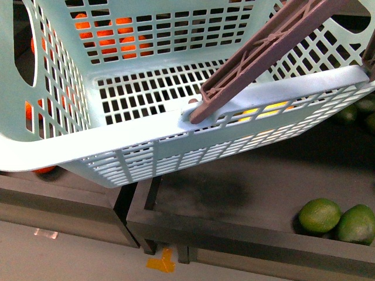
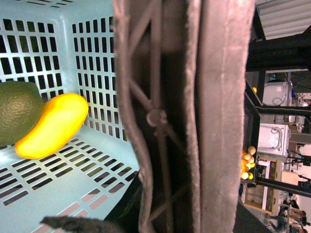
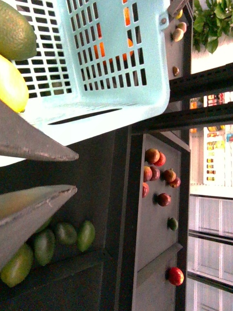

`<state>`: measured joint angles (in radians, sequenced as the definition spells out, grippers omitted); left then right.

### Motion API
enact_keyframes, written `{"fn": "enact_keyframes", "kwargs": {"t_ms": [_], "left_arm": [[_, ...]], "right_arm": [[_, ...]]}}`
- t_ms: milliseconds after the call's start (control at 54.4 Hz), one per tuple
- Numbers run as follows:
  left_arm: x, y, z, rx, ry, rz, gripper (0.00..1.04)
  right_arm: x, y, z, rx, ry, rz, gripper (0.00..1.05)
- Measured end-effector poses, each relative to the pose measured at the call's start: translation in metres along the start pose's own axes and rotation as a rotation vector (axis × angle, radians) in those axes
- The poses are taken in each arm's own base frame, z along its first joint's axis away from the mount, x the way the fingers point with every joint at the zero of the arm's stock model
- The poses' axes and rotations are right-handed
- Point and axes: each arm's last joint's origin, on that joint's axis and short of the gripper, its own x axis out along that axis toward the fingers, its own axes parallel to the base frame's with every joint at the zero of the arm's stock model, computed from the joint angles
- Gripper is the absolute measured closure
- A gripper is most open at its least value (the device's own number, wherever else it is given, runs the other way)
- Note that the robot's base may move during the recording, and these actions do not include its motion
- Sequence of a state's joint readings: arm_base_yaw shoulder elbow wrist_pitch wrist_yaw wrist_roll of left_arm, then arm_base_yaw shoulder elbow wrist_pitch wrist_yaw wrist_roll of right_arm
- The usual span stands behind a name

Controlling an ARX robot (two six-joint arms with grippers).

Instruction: Pick mango and avocado into basket

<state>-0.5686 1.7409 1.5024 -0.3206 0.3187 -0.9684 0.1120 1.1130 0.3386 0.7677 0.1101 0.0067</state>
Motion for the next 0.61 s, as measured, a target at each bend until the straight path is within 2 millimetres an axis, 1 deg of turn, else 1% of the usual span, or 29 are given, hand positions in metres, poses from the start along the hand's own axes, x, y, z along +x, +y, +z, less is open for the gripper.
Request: {"fn": "enact_keyframes", "kwargs": {"t_ms": [74,221,276,368,496,607], "left_arm": [[0.0,0.0,0.0,0.0,0.002,-0.001,0.89],[0.0,0.0,0.0,0.001,-0.002,0.001,0.89],[0.0,0.0,0.0,0.001,-0.001,0.0,0.89],[0.0,0.0,0.0,-0.001,0.002,-0.001,0.89],[0.0,0.0,0.0,0.0,0.0,0.0,0.89],[0.0,0.0,0.0,0.0,0.0,0.0,0.89]], "right_arm": [[-0.012,-0.004,-0.008,-0.005,0.005,0.003,1.03],[-0.03,-0.009,-0.018,-0.003,0.001,0.0,1.03],[-0.035,-0.014,-0.02,-0.003,0.002,0.022,1.03],[-0.045,-0.021,-0.026,-0.003,0.004,-0.004,1.03],[-0.059,-0.021,-0.032,-0.003,0.005,0.0,1.03],[-0.067,-0.021,-0.035,-0.003,0.003,-0.001,1.03]]}}
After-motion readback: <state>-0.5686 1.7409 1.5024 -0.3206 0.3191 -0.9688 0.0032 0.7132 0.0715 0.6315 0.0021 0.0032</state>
